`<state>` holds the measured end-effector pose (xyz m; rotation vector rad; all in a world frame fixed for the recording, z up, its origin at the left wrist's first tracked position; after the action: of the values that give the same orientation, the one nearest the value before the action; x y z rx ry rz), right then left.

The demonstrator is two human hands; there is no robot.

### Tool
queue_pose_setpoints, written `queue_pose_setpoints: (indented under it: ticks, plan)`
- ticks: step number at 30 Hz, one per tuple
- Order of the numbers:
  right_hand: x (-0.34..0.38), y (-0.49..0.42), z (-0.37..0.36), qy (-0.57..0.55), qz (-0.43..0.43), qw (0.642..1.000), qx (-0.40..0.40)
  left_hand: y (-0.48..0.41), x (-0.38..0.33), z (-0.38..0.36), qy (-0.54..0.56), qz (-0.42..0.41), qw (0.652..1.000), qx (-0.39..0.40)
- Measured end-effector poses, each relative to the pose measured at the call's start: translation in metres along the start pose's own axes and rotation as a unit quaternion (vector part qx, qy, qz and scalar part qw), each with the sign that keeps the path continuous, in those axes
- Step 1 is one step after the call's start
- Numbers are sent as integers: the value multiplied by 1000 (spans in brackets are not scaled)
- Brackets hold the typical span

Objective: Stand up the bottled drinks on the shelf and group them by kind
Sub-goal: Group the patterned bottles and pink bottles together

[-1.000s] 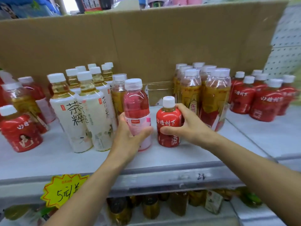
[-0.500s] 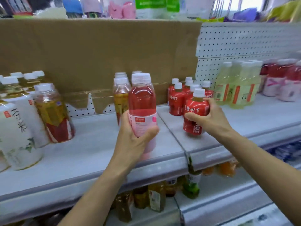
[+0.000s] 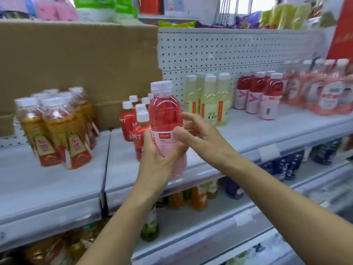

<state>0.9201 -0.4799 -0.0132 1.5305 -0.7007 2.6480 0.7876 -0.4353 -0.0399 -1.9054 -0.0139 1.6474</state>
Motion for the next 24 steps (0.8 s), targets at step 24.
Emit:
queue_pose_setpoints:
  ticks: [24]
  plan:
    - [-210,-66,291,48,-109,962,-246,-217,112,-150,-175,158,968,-82]
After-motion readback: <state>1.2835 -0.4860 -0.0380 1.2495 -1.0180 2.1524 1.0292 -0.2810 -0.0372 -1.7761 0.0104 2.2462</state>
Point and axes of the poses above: each hand's wrist, its own y-axis away from the middle knuckle, its own z-axis out of the back of the hand, x = y × z, the point moved 2 cm from there along -y, towards the middle knuckle, and after that the axes turned 5 degrees about y, right-handed, at the moved point
